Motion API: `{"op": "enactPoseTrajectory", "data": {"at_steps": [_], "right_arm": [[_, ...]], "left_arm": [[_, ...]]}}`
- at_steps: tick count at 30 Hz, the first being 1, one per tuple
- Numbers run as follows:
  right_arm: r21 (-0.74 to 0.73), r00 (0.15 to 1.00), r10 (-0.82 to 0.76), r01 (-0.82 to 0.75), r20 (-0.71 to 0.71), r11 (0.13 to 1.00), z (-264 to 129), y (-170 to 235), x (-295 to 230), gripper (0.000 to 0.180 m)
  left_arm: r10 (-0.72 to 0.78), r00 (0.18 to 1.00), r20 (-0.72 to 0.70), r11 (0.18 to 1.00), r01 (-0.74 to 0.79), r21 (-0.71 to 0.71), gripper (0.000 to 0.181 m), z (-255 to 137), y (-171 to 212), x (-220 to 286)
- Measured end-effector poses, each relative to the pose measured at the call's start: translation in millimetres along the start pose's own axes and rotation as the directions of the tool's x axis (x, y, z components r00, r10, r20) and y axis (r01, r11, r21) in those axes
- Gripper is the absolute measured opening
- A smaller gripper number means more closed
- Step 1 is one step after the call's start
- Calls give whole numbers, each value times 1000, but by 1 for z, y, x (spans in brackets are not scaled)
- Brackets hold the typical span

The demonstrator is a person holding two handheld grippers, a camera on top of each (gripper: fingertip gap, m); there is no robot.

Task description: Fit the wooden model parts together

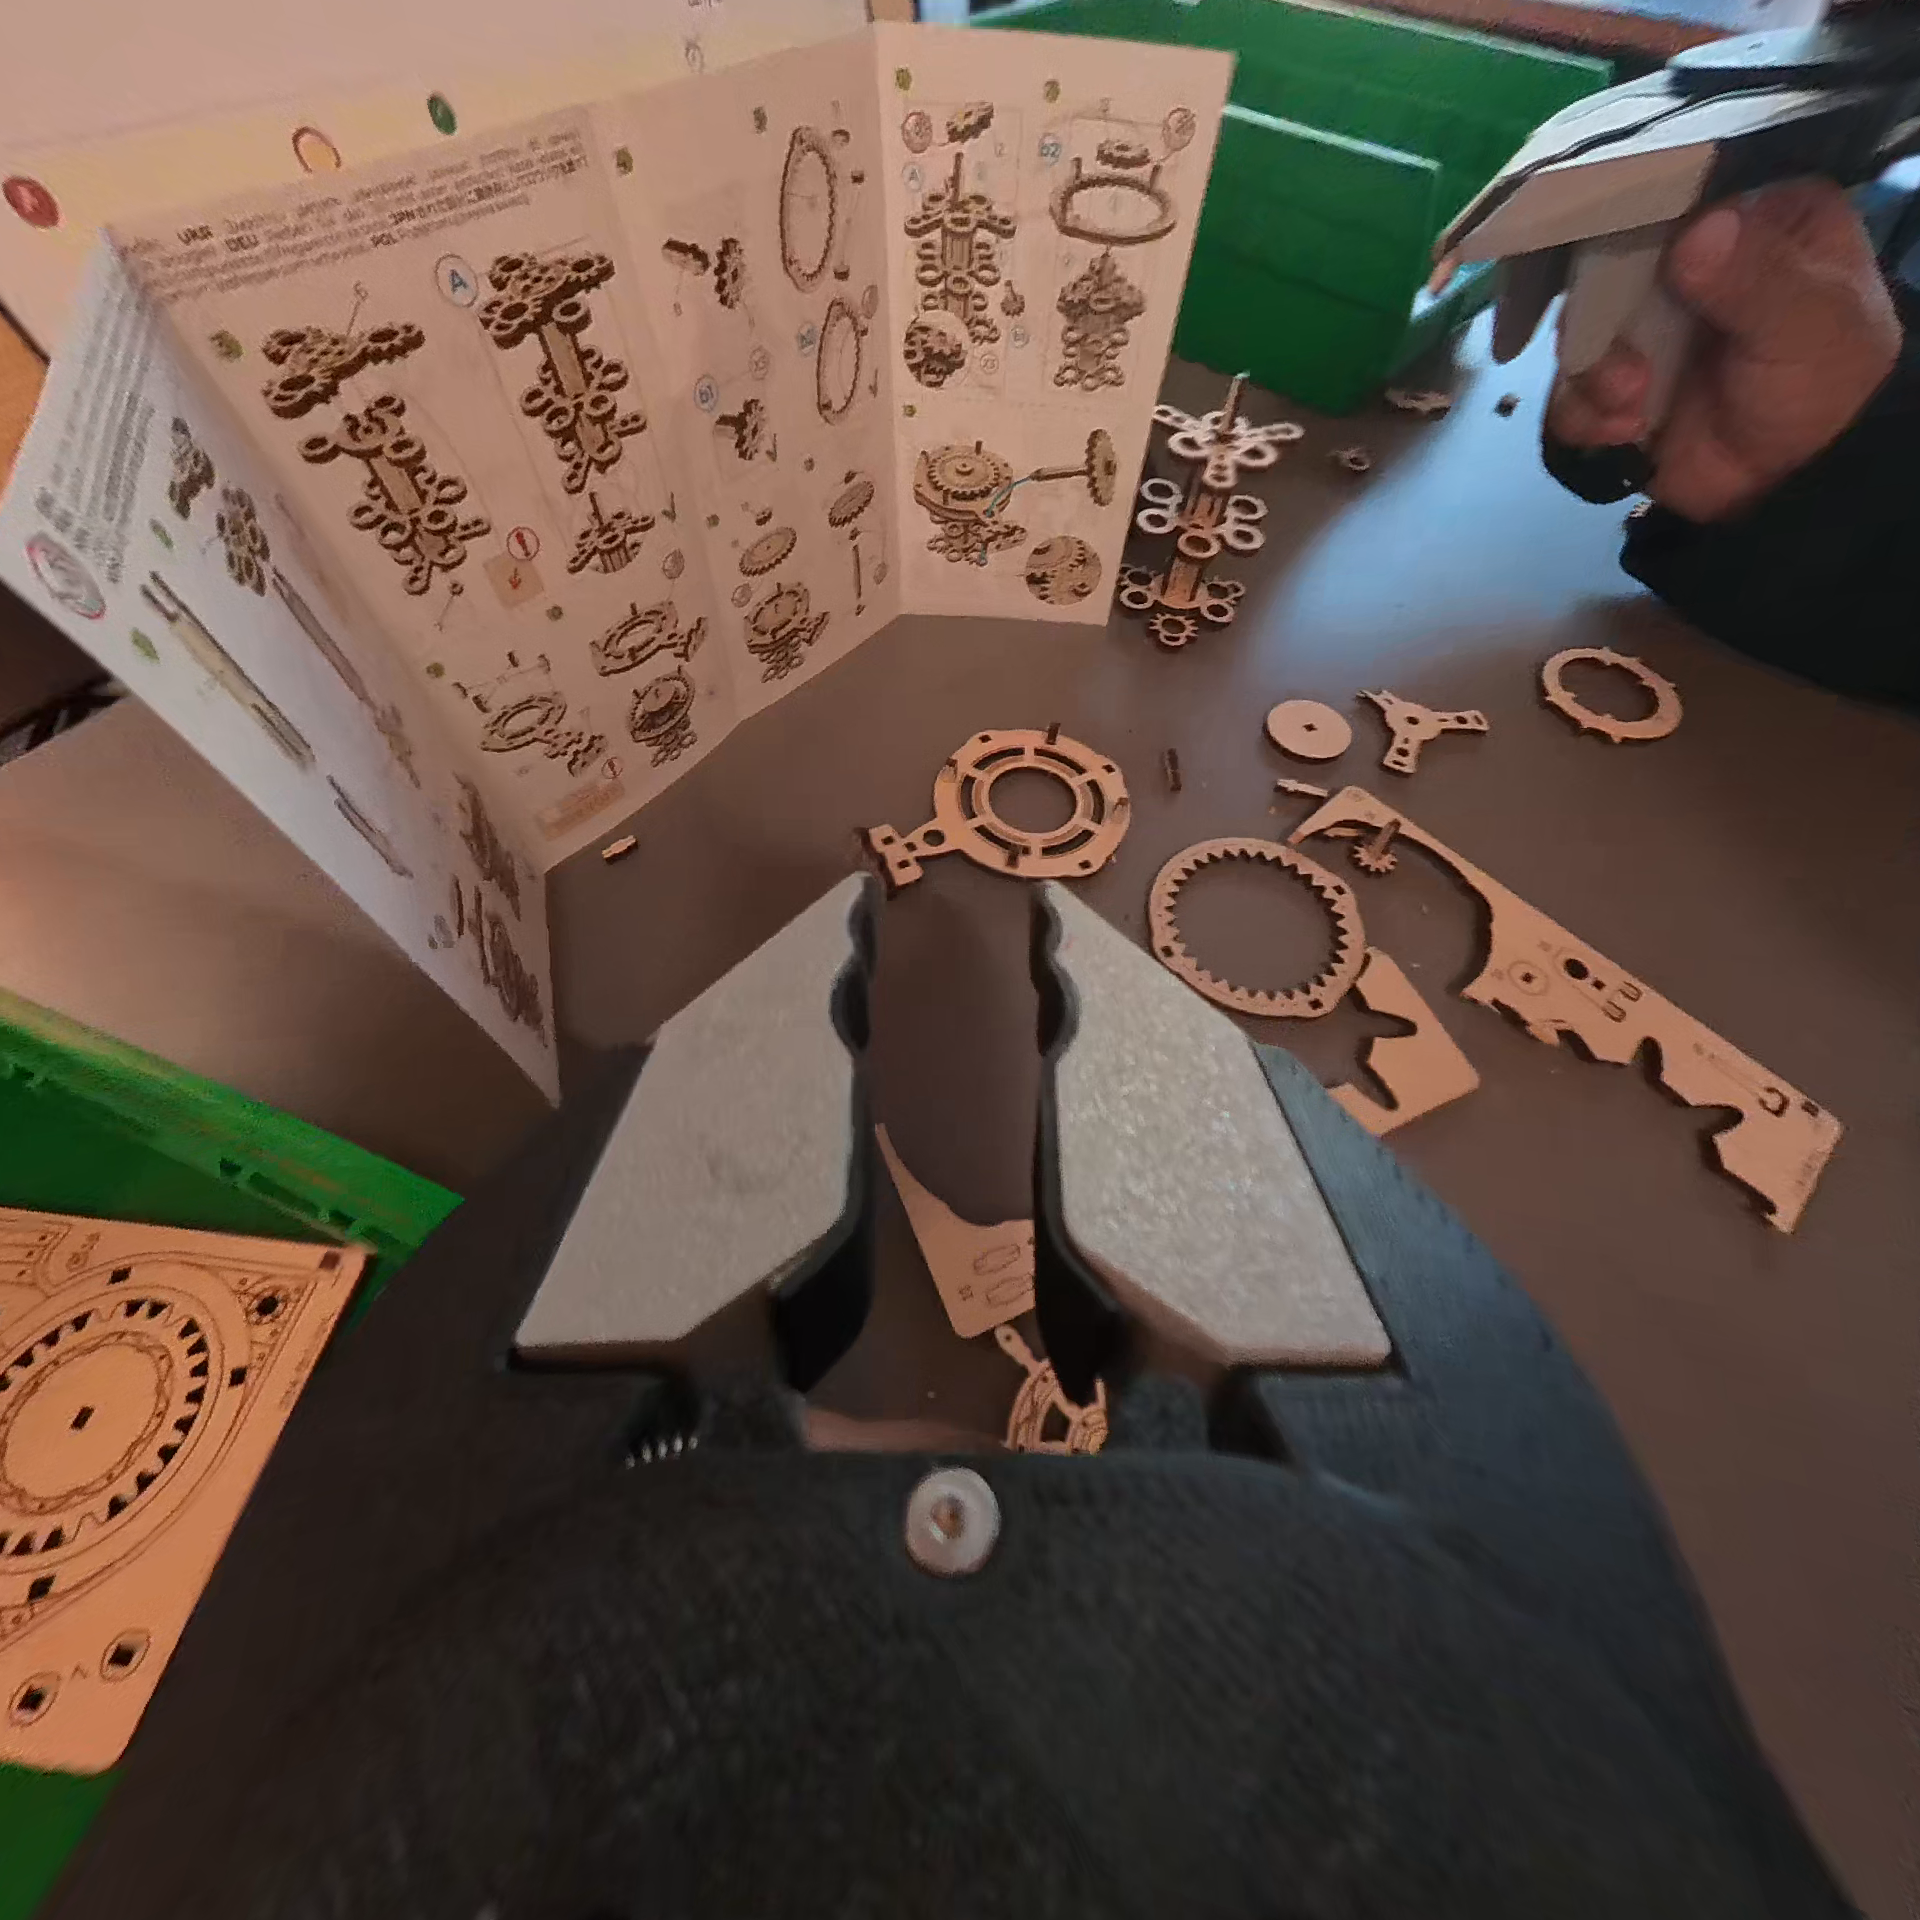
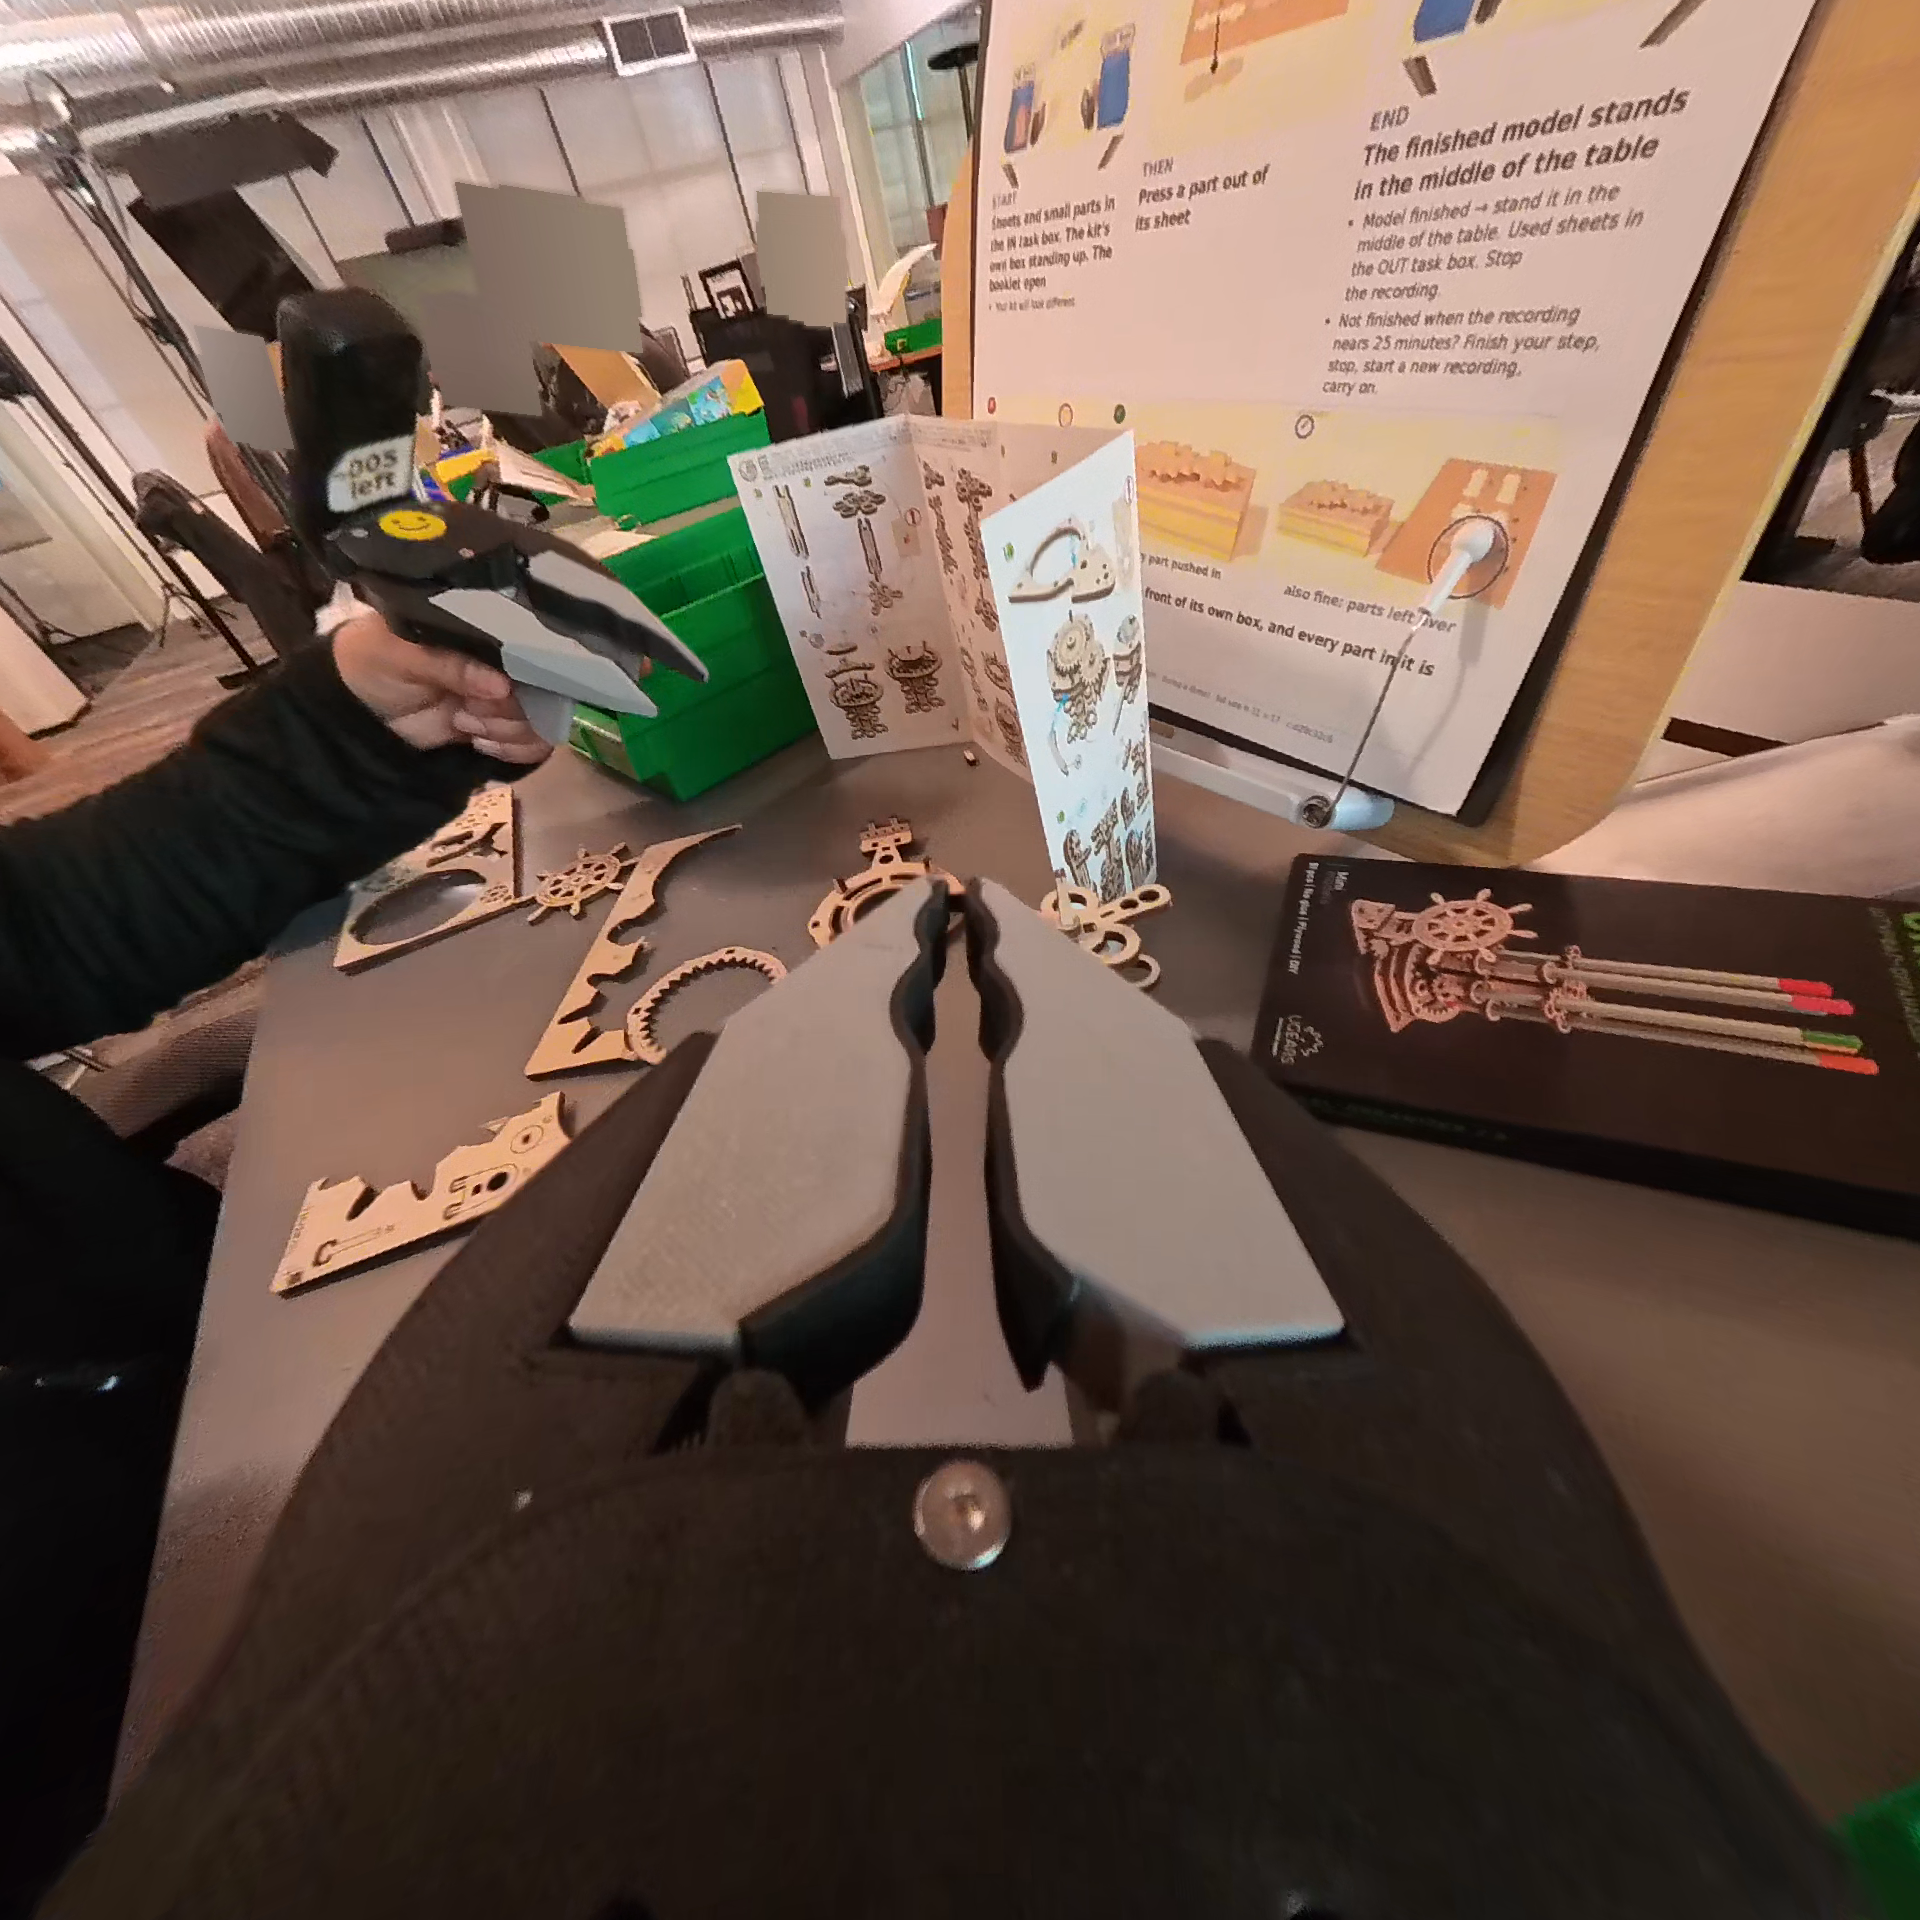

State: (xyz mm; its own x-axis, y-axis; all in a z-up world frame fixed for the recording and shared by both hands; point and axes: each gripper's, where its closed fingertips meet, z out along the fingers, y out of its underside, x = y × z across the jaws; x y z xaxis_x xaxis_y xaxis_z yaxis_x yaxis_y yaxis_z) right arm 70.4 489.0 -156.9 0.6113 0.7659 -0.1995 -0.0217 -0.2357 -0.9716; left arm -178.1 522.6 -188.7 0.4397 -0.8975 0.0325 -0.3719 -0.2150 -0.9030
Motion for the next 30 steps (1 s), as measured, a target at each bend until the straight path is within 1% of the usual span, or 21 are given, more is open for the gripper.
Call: {"op": "enactPoseTrajectory", "data": {"at_steps": [2, 3, 4, 5, 6, 8, 10, 14, 18, 22, 30], "right_arm": [[0, 1000, 6, -6, -4, 1000, 1, 2, 1, 0], [2, 1000, 11, -11, -4, 1000, 1, 2, 1, 0], [3, 1000, 14, -14, -4, 1000, 2, 2, 2, 0], [5, 1000, 14, -14, -6, 1000, 2, 2, 2, 0], [3, 1000, 13, -13, -8, 1000, 2, 3, 3, 0], [-7, 1000, 5, -5, -17, 1000, 3, 4, 4, 0], [-18, 1000, 2, -2, -31, 1000, 2, 7, 7, 0], [-1, 999, 21, -21, -42, 1000, -2, 5, 12, 0], [19, 998, 44, -44, -37, 999, -5, 3, 14, 0], [10, 998, 45, -44, -33, 999, -3, 5, 13, 0], [1, 999, 40, -40, -25, 999, -1, 6, 10, 0]], "left_arm": [[42, 998, -40, 998, -40, 49, 25, -1, -1, 7], [81, 993, -91, 995, -75, 73, 24, -2, -2, 18], [120, 983, -137, 991, -110, 79, 19, -3, 0, 30], [155, 979, -134, 987, -149, 54, 19, -4, 2, 35], [196, 975, -100, 980, -193, 39, 22, -4, 3, 35], [235, 971, -42, 971, -233, 56, 20, -9, -1, 31], [217, 975, -46, 974, -212, 81, 20, -15, -5, 31], [120, 993, 9, 980, -120, 160, 20, -26, -20, 16], [69, 997, 38, 969, -76, 235, 18, -34, -31, 6], [68, 994, 88, 963, -89, 254, 15, -35, -33, -2], [47, 994, 95, 964, -70, 256, 14, -32, -31, -6]]}}
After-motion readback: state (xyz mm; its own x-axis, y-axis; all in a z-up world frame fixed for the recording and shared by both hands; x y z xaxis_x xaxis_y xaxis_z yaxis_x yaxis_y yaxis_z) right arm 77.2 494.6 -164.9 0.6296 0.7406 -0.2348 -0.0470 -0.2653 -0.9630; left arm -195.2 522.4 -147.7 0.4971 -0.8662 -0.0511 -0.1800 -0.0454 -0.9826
